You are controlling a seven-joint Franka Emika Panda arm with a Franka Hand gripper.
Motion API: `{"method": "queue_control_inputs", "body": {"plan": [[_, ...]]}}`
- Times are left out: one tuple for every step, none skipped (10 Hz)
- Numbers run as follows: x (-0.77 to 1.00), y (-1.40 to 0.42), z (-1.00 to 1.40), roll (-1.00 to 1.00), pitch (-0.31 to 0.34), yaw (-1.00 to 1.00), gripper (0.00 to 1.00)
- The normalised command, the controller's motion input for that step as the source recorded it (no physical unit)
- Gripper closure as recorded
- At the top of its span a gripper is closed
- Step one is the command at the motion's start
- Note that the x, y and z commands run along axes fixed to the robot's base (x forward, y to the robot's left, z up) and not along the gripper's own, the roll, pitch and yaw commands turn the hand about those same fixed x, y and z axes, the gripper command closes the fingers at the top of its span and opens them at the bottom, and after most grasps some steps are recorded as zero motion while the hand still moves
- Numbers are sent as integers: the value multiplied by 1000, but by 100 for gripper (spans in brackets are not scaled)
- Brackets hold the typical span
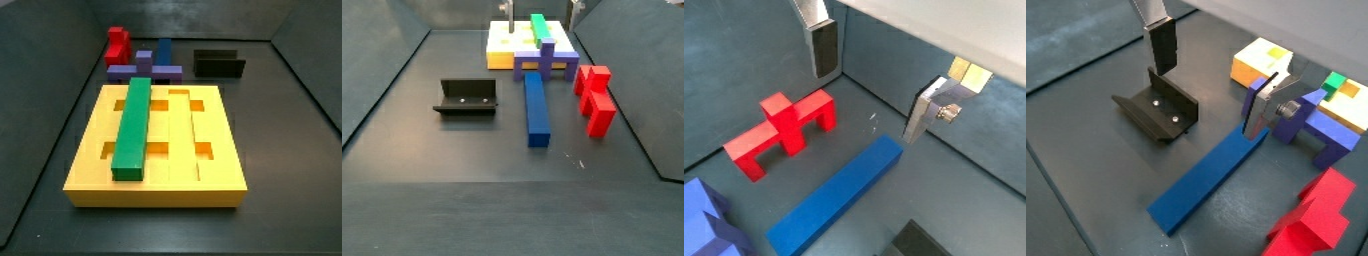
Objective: Pick up the blue object. Move up. Move to above the board. Insert the blue object.
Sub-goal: Pick up the blue object.
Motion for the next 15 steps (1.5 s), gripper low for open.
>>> {"method": "queue_control_inputs", "body": {"plan": [[40, -114, -277, -31, -54, 0, 0], [37, -186, -566, -27, -123, 0, 0], [0, -163, -737, -44, -173, 0, 0], [0, -131, -791, -66, -199, 0, 0], [0, -89, -783, -66, -210, 0, 0], [-34, -49, -749, -80, -210, 0, 0], [-9, -34, -731, -93, -197, 0, 0], [-6, -17, -729, -99, -194, 0, 0], [-49, -6, -734, -87, -203, 0, 0], [-57, -14, -711, -87, -204, 0, 0], [-49, -43, -689, -84, -199, -20, 0], [-3, -77, -623, -90, -180, -26, 0], [0, -111, -566, -101, -171, -3, 0], [0, -97, -517, -127, -157, 0, 0], [-20, -63, -403, -129, -133, -11, 0]]}}
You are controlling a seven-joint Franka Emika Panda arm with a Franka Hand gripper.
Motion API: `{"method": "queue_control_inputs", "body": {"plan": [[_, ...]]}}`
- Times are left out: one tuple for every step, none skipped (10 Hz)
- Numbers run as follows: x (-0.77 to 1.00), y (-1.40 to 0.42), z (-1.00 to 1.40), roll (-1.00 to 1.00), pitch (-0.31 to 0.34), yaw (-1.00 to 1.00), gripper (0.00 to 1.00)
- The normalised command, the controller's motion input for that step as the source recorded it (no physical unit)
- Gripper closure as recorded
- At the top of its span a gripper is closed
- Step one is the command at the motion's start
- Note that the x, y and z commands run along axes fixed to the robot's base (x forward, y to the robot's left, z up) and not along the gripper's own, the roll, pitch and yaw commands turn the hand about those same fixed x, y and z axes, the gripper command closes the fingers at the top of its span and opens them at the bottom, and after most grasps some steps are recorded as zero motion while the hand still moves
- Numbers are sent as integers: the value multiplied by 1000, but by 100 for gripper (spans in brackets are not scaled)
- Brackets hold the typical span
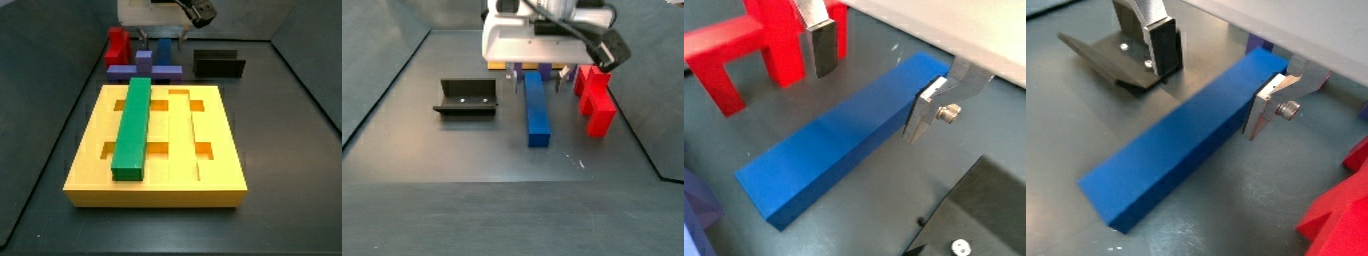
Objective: Pick up the blue object. Move up. Move to above the board. Insert the blue object.
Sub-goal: Pick up the blue object.
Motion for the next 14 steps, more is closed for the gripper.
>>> {"method": "queue_control_inputs", "body": {"plan": [[0, 0, -260, -143, -80, -63, 0], [0, 0, -211, -167, -77, -60, 0], [0, 0, -214, -154, -83, -40, 0], [0, 0, -209, -139, -80, -31, 0], [0, 0, -240, -147, -84, -86, 0], [0, 0, -189, -151, -64, -120, 0], [0, 0, -163, -127, -37, -151, 0], [0, 3, -83, -63, 0, -143, 0], [37, 0, 0, -44, 0, -89, 0], [43, 0, 0, -46, 0, -51, 0], [34, 0, 0, -37, 0, -66, 0], [3, 0, 0, -19, 0, -23, 0], [63, 0, 0, -21, 0, -26, 0], [83, 0, 0, -21, 4, -37, 0]]}}
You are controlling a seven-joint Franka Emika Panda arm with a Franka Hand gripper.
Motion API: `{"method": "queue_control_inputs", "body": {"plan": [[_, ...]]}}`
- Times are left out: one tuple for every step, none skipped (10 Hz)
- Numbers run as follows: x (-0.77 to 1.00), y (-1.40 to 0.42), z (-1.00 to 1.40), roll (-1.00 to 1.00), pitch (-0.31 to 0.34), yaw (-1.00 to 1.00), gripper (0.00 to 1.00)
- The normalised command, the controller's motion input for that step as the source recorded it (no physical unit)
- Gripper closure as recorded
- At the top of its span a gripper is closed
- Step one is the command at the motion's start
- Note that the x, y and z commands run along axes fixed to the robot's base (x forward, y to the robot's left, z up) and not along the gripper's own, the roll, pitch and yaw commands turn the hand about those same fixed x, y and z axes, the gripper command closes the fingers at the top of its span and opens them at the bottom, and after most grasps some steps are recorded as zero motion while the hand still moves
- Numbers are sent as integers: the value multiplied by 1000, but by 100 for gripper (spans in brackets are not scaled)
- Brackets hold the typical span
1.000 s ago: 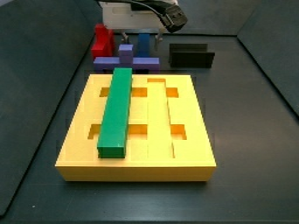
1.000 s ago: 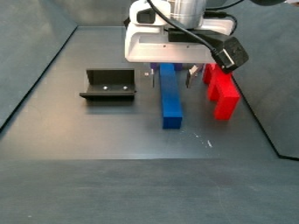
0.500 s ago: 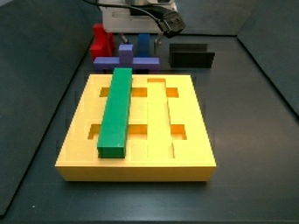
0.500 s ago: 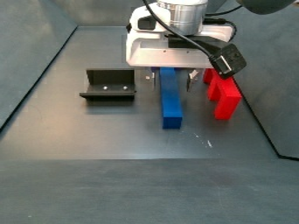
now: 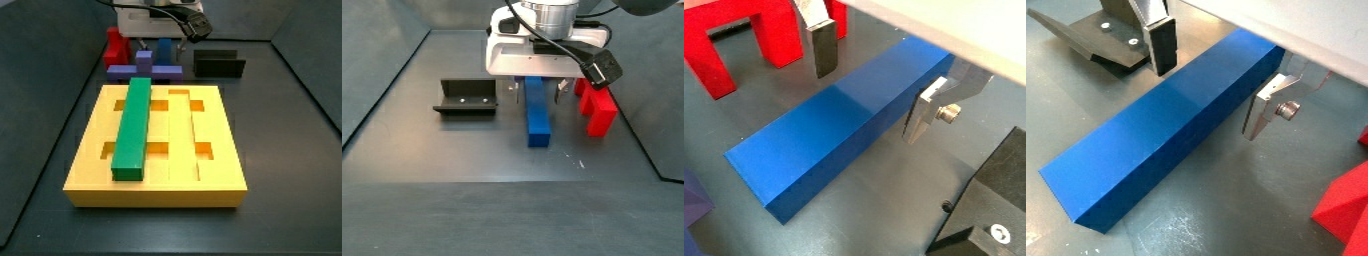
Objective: Pick up the blue object. Move up. Move to above the board. Insert the blue object.
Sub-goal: Pick up the blue object.
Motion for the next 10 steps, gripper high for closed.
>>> {"method": "queue_control_inputs", "body": {"plan": [[63, 0, 0, -20, 0, -43, 0], [17, 0, 0, -9, 0, -46, 0], [0, 0, -37, -3, 0, -43, 0], [0, 0, -26, -4, 0, -54, 0], [80, 0, 0, -4, 9, -111, 0], [80, 0, 0, -6, 19, -146, 0], [80, 9, 0, -9, 20, -143, 0], [180, 11, 0, -16, 63, -126, 0], [214, 0, 0, -19, 70, -66, 0], [217, 0, 0, -33, 51, 0, 0]]}}
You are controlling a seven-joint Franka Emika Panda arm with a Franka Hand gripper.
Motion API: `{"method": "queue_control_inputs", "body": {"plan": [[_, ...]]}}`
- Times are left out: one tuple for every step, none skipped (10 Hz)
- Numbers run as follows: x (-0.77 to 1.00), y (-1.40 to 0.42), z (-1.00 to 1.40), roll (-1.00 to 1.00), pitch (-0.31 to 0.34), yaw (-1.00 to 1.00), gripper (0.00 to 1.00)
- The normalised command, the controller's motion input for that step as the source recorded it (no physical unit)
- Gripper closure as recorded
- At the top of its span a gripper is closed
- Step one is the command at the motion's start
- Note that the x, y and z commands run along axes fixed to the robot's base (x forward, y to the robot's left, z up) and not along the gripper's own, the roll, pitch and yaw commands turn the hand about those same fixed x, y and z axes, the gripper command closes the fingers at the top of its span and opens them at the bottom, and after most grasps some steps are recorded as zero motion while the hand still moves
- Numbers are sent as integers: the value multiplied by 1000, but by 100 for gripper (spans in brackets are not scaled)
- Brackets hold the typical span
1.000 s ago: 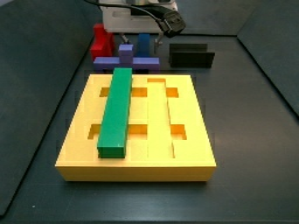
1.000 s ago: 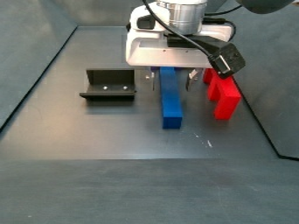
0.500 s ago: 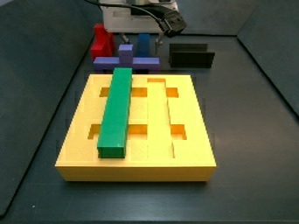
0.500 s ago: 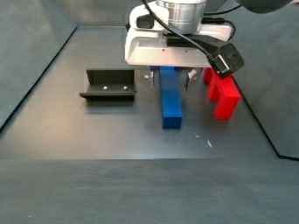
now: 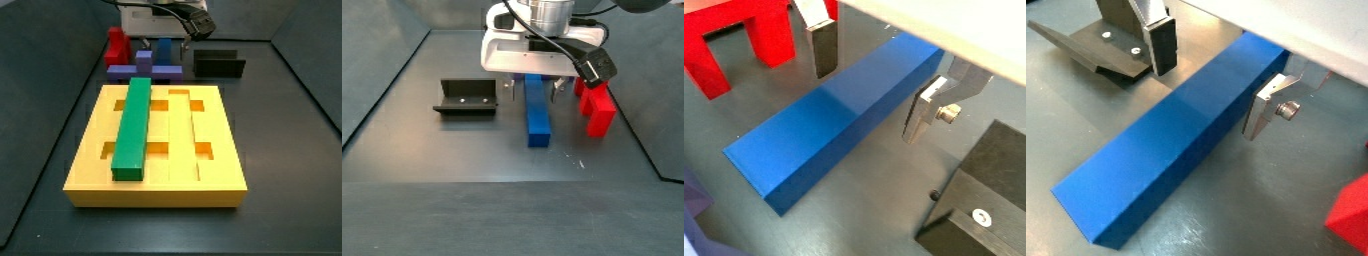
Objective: Pick up the blue object. Move up. Move to above the board. Insert the blue object.
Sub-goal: Pick up the blue object.
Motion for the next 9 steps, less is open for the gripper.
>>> {"method": "queue_control_inputs", "body": {"plan": [[226, 0, 0, -30, 44, 0, 0], [223, 0, 0, -21, 36, 0, 0], [74, 0, -94, -6, 0, 0, 0], [0, 0, -43, 0, 0, 0, 0], [0, 0, -63, 0, 0, 0, 0], [0, 0, 0, 0, 4, 0, 0], [0, 0, 0, 0, 33, -71, 0], [0, 6, -29, 0, 41, -131, 0], [9, 0, -29, 0, 24, -94, 0]]}}
